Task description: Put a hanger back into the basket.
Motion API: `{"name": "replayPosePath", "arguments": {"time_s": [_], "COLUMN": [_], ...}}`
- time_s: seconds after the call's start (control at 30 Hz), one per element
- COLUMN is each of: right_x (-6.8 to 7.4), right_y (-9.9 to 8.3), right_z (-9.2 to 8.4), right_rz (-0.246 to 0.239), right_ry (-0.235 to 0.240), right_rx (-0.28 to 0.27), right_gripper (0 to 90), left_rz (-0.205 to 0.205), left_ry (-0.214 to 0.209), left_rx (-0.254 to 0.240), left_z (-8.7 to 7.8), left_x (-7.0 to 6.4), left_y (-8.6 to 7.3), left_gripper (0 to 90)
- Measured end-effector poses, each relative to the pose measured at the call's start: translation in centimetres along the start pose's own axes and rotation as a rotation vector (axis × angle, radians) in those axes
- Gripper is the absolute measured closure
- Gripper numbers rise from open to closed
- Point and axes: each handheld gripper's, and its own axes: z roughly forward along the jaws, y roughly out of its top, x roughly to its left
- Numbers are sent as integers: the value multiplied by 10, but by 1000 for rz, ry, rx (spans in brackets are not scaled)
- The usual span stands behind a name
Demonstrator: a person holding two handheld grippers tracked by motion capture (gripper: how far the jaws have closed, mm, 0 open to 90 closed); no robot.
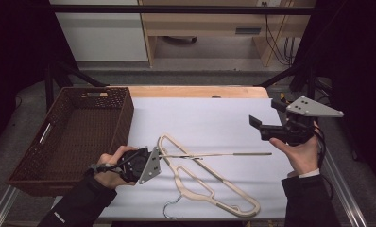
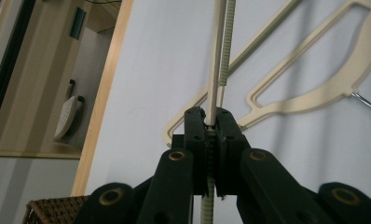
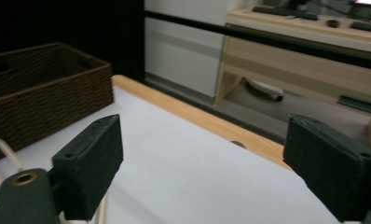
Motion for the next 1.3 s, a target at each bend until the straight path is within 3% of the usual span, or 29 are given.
{"name": "replayPosePath", "arguments": {"time_s": [0.17,0.4,0.53,0.7,0.83,0.97,1.1,1.3], "right_x": [-20,-37,-39,-31,-20,-9,1,9], "right_y": [-17,-49,-65,-82,-92,-97,-101,-105], "right_z": [-4,-1,0,4,8,11,14,17], "right_rz": [65,113,140,157,148,131,116,104], "right_ry": [-77,-119,-133,-99,-70,-36,-2,40], "right_rx": [-36,0,2,18,29,35,44,63], "right_gripper": [89,76,79,75,73,73,72,74], "left_rz": [-49,-111,-162,-225,-253,-291,-320,-357], "left_ry": [6,14,41,61,52,49,6,-16], "left_rx": [-8,-45,-67,-65,-48,-19,9,80], "left_z": [-13,-38,-56,-75,-84,-87,-85,-86], "left_x": [4,11,20,41,58,71,81,96], "left_y": [-1,-8,-11,-14,-18,-24,-32,-43], "left_gripper": [857,857,857,857,857,857,857,857]}}
